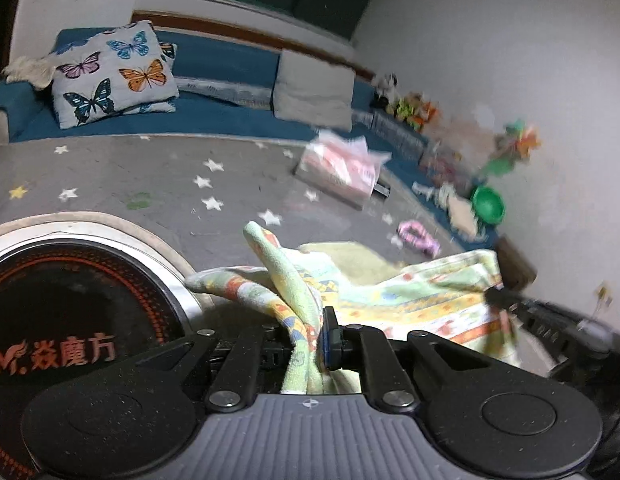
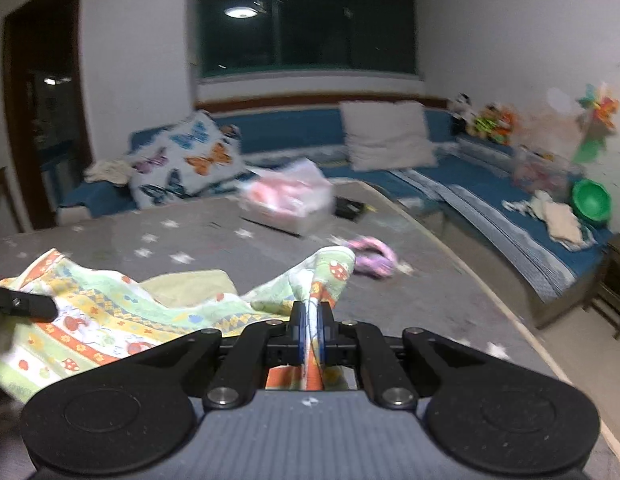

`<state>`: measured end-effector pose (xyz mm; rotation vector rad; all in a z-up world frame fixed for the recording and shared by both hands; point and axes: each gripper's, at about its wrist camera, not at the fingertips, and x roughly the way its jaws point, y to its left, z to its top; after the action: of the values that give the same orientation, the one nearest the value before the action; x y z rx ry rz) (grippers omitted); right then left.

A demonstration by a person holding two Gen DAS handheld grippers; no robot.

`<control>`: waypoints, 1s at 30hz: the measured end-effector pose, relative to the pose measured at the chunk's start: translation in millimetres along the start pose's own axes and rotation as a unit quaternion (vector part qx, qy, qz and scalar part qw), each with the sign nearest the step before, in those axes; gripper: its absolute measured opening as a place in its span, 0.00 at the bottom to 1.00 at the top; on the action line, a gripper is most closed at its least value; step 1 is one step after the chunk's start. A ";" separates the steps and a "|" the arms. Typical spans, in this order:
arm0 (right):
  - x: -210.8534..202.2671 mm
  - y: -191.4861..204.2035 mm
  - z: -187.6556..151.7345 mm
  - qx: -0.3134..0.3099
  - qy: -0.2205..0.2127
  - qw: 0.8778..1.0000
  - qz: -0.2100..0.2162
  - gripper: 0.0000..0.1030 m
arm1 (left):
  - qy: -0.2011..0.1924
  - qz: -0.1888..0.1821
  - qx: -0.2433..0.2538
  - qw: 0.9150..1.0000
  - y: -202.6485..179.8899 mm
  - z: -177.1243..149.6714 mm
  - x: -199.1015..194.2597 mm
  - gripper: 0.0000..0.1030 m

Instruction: Fold clothes

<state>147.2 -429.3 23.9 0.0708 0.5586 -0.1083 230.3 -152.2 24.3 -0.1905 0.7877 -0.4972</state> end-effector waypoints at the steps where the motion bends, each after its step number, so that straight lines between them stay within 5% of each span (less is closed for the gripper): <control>1: 6.6 -6.0 -5.0 0.003 0.013 1.000 -0.007 0.06 | 0.010 0.005 0.002 1.000 -1.5 -2.3 6.9 0.16; 5: 19.6 -20.4 -21.0 0.011 0.037 0.999 -0.034 0.10 | 0.018 0.048 0.018 0.999 -1.4 -8.1 13.1 0.49; 9: 18.8 -21.7 -17.9 0.028 0.033 0.999 -0.012 0.12 | -0.002 0.063 0.017 0.998 2.0 0.0 7.3 0.53; 13: 25.5 -5.6 -11.9 0.033 0.037 0.998 0.043 0.23 | -0.008 0.059 0.023 0.998 -5.5 9.7 16.4 0.68; 19: 48.5 23.2 -9.7 0.029 0.049 0.994 0.094 0.23 | 0.010 0.063 0.051 0.997 -19.4 13.9 49.2 0.70; 27: 71.9 35.1 -17.7 0.007 0.067 0.994 0.089 0.24 | 0.037 0.080 0.072 0.993 -21.4 11.6 91.8 0.70; 30: 63.5 32.6 -17.2 0.009 0.066 0.994 0.090 0.38 | 0.035 0.077 0.075 0.994 -21.1 10.2 85.8 0.70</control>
<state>195.6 -400.6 -23.2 0.1459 0.6802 0.0684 281.5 -213.2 -15.4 0.0276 0.8235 -0.4164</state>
